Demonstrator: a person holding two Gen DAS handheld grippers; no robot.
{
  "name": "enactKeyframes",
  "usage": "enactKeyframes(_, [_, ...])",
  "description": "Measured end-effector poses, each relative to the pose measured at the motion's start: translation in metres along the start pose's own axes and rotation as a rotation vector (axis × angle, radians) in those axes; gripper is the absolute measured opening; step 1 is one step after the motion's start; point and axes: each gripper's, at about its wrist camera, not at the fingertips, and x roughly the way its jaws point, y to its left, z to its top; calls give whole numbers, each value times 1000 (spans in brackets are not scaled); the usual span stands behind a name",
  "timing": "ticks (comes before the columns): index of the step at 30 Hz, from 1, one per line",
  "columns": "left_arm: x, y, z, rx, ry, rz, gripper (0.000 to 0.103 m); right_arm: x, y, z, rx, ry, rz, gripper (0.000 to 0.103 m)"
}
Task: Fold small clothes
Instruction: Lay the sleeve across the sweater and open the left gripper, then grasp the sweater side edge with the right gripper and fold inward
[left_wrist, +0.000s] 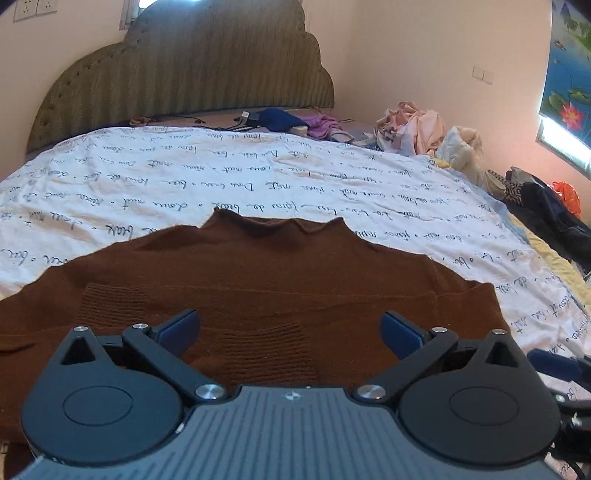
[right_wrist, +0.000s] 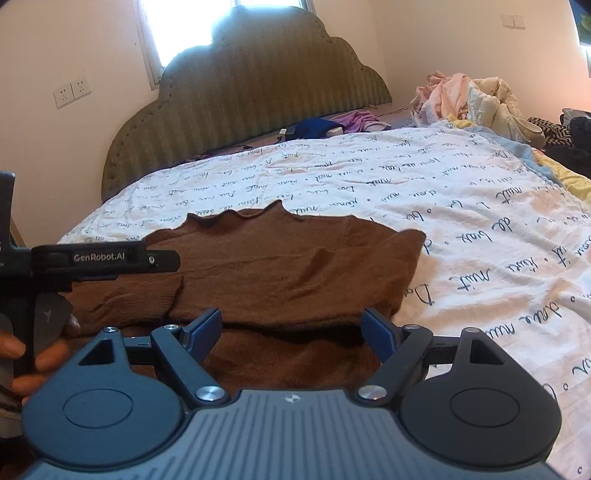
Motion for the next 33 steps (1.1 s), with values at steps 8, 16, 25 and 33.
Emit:
enactKeyframes(8, [-77, 42, -7, -84, -163, 270, 103, 51, 17, 44, 126, 107, 293, 83])
enactKeyframes(16, [-98, 77, -23, -187, -131, 337, 103, 144, 40, 34, 294, 321, 442, 81])
enactKeyframes(25, [-94, 72, -32, -157, -92, 338, 103, 159, 73, 32, 231, 357, 456, 21])
enactKeyframes(33, [-96, 79, -36, -171, -99, 377, 103, 135, 68, 51, 165, 218, 307, 7])
